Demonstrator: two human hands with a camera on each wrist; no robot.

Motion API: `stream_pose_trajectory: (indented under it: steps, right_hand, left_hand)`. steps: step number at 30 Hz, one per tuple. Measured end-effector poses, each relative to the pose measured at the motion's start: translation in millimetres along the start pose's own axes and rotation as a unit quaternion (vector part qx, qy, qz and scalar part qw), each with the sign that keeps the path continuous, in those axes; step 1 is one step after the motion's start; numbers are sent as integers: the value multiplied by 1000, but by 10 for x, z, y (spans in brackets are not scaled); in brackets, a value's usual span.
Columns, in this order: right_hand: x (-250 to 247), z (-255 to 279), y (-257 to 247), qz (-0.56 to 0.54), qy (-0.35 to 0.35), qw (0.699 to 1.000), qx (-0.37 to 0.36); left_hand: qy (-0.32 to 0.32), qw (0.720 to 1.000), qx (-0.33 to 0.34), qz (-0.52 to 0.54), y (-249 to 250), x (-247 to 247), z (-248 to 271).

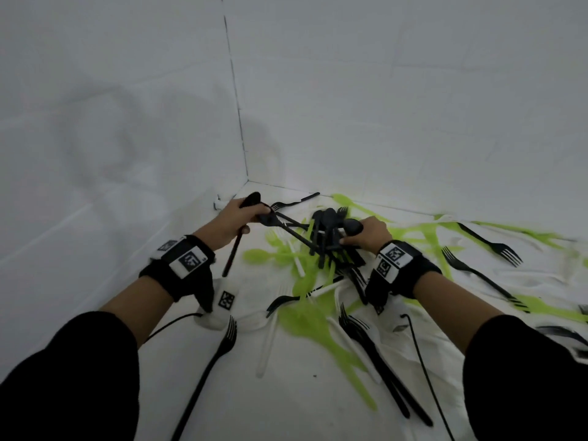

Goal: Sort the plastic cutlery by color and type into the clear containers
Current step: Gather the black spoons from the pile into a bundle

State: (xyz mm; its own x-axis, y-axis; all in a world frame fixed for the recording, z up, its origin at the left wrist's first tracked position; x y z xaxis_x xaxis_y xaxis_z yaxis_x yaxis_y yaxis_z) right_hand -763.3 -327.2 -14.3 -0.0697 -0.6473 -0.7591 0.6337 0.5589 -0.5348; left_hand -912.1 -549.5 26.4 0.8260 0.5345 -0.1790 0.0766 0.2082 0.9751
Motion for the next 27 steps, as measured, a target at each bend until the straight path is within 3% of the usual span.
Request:
stream_pose_trajectory:
  steps: [3,7,10,13,15,19,22,27]
  right_hand:
    - [24,89,18,5,-12,1000,-1]
    - [62,197,49,-9,15,999,-49]
    - [9,278,48,-46,91,992,-69]
    - [-134,341,8,-131,193,968,-98]
    - [-251,368,-25,-188,237,944,-134]
    - [-454,407,-97,-238,277,916,-169]
    - [-527,369,-125,-240,228,929,-162]
    - [-468,194,-78,-307,166,931,-107]
  left_hand:
    - [8,988,24,155,114,121,-142]
    - [6,985,37,169,194,313,-336]
    - [-6,987,0,158,208,428,-519]
    - [-24,999,-31,37,176,506,-705]
    - [-50,990,-33,-127,106,554,-818]
    - [-106,912,-70,-390,-94,726,-925]
    - [-95,885,-65,-452,-184,795,-990]
    - [-101,957,-76,-263,-177,711,-1015]
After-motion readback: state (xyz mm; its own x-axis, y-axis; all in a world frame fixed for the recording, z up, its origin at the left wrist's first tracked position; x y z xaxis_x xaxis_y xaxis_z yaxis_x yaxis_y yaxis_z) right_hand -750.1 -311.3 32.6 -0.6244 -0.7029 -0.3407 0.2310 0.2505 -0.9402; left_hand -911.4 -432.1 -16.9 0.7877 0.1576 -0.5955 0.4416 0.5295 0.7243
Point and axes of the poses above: each hand's wrist, its own z-axis away from the middle knuckle, its own x-axis out of the palm, y = z × x, the point moved 1 cm from there along -z, towards the middle knuckle, and after that the axes turned 14 degrees about -y, right-handed, at the moved point
